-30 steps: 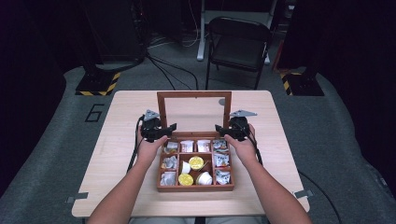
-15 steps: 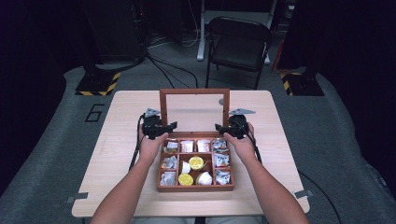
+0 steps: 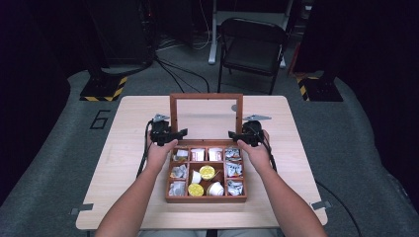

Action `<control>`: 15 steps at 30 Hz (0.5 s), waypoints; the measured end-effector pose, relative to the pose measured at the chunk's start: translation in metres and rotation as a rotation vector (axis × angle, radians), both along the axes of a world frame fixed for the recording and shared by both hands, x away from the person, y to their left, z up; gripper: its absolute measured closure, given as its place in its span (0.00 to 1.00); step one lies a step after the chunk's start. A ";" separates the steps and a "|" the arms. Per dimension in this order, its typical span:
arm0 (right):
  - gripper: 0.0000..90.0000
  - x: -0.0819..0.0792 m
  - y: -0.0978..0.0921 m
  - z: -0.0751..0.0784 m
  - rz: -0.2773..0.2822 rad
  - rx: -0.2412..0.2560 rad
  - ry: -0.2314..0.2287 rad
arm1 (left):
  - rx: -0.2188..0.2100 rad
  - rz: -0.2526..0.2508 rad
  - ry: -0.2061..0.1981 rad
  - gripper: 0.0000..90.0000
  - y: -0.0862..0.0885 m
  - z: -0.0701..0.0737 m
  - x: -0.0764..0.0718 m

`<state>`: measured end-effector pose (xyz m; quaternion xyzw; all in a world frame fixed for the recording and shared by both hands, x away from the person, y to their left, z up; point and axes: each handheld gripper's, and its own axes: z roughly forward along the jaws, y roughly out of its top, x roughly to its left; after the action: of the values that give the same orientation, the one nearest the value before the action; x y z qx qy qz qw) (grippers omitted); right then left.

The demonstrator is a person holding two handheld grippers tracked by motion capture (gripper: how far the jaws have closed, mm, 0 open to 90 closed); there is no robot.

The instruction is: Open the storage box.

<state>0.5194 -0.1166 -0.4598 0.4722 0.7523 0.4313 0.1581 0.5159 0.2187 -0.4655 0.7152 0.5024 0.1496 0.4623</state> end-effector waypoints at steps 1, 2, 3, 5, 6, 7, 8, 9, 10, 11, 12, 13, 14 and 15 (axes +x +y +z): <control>0.50 0.000 0.000 0.000 0.000 -0.002 -0.001 | 0.002 -0.003 0.007 0.41 -0.001 -0.001 0.000; 0.50 0.000 0.000 0.000 0.000 -0.005 -0.003 | 0.000 -0.004 0.013 0.38 -0.001 -0.002 0.000; 0.50 0.000 0.000 0.000 0.000 -0.006 -0.003 | -0.005 -0.004 0.018 0.38 -0.002 -0.003 -0.001; 0.50 0.000 0.000 0.000 0.001 -0.008 -0.003 | -0.011 -0.002 0.018 0.38 -0.002 -0.005 -0.002; 0.51 0.000 0.000 0.000 0.000 -0.012 -0.005 | -0.020 0.000 0.021 0.38 -0.002 -0.005 -0.002; 0.51 0.000 0.000 0.000 0.002 -0.011 -0.004 | -0.019 -0.003 0.024 0.38 -0.001 -0.006 -0.003; 0.51 0.000 0.000 0.000 0.002 -0.012 -0.004 | -0.016 -0.002 0.025 0.39 -0.001 -0.007 -0.003; 0.50 0.000 -0.001 0.000 0.000 -0.012 -0.004 | -0.011 -0.006 0.031 0.39 -0.001 -0.008 -0.003; 0.50 0.000 0.000 -0.001 -0.001 -0.012 -0.004 | -0.002 -0.006 0.033 0.39 -0.001 -0.009 -0.003; 0.50 0.000 0.000 -0.001 -0.005 -0.010 -0.001 | 0.001 -0.010 0.032 0.39 -0.002 -0.011 -0.004; 0.50 0.001 0.000 -0.001 -0.009 -0.011 -0.002 | -0.001 -0.010 0.033 0.39 -0.001 -0.012 -0.004; 0.49 0.001 0.000 -0.002 -0.010 -0.011 -0.002 | -0.006 -0.009 0.036 0.39 -0.001 -0.013 -0.004; 0.49 0.001 0.000 -0.003 -0.013 -0.009 0.002 | -0.014 -0.007 0.035 0.39 -0.001 -0.014 -0.003; 0.48 0.001 0.001 -0.003 -0.018 -0.010 0.009 | -0.018 -0.009 0.038 0.39 0.000 -0.014 -0.003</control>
<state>0.5199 -0.1157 -0.4626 0.4802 0.7508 0.4239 0.1611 0.5131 0.2183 -0.4798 0.7158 0.5094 0.1293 0.4597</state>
